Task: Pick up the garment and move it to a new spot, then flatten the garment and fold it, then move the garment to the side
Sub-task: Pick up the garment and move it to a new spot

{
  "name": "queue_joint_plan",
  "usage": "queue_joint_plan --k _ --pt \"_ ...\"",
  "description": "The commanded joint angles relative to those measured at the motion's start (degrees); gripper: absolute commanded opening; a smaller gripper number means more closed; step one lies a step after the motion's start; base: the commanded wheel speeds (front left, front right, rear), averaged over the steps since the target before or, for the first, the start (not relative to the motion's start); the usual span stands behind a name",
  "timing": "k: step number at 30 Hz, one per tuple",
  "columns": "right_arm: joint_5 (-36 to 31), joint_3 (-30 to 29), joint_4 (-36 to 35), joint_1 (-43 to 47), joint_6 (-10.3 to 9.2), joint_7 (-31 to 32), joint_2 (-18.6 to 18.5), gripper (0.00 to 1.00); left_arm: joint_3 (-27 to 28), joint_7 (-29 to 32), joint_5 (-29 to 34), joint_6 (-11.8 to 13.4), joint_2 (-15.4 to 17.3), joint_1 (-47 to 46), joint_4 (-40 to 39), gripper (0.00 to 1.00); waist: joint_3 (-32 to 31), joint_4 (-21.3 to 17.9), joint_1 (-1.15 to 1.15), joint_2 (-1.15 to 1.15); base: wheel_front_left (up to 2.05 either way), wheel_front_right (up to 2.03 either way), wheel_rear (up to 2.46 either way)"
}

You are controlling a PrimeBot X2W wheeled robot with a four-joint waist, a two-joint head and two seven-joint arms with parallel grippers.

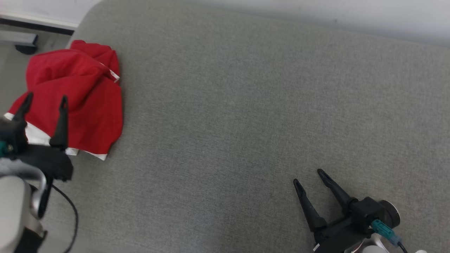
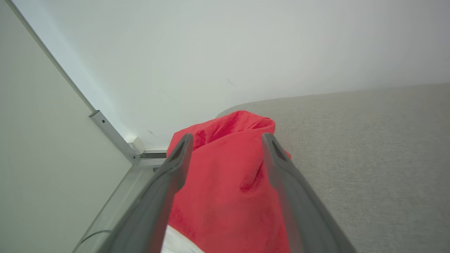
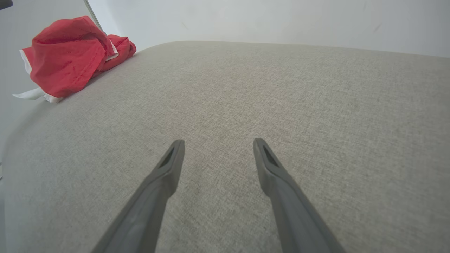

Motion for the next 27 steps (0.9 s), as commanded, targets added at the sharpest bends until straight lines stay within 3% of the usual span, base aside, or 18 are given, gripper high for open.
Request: queue_joint_plan --k 1,5,10,20,21,22,27 --pt "0.48 0.57 -0.31 -0.96 -0.12 -0.02 -0.41 1.00 -2.65 1.22 -1.26 0.13 2.50 -3.01 1.81 1.00 3.91 -2.39 -0.02 -0.01 0.00 0.00 0.00" --pt "0.92 1.20 -0.49 -1.61 -0.12 -0.01 -1.20 1.00 -9.42 4.51 -2.29 0.11 6.68 -10.35 6.97 1.00 5.76 -4.09 -0.02 -0.01 0.00 0.00 0.00" --pt "1.41 1.08 0.07 -2.18 -0.13 0.07 -1.94 1.00 -15.75 10.86 -3.38 0.13 9.17 -16.96 13.67 1.00 7.74 -5.82 -0.02 -0.01 0.00 0.00 0.00" --pt "1.93 0.15 0.86 -3.08 -0.19 0.37 -2.72 1.00 -17.36 21.28 -3.50 2.57 7.48 -22.94 26.10 1.00 10.07 -7.48 -0.02 -0.01 0.00 0.00 0.00" --pt "1.92 0.04 0.96 -3.10 -0.20 0.40 -2.65 1.00 -17.39 21.24 -3.68 2.48 7.27 -23.20 26.70 0.29 10.15 -7.50 -0.02 -0.01 0.00 0.00 0.00" --pt "1.85 -0.05 1.03 -3.09 -0.21 0.41 -2.58 1.00 -17.26 20.99 -3.88 2.73 7.07 -23.46 27.21 0.00 10.20 -7.49 -0.02 -0.01 0.00 0.00 0.00" --pt "1.66 0.14 1.38 -3.12 -0.25 0.43 -1.96 1.00 -17.23 18.51 -4.06 3.38 6.80 -25.16 28.47 0.00 9.72 -7.20 -0.02 -0.01 0.00 0.00 0.00"
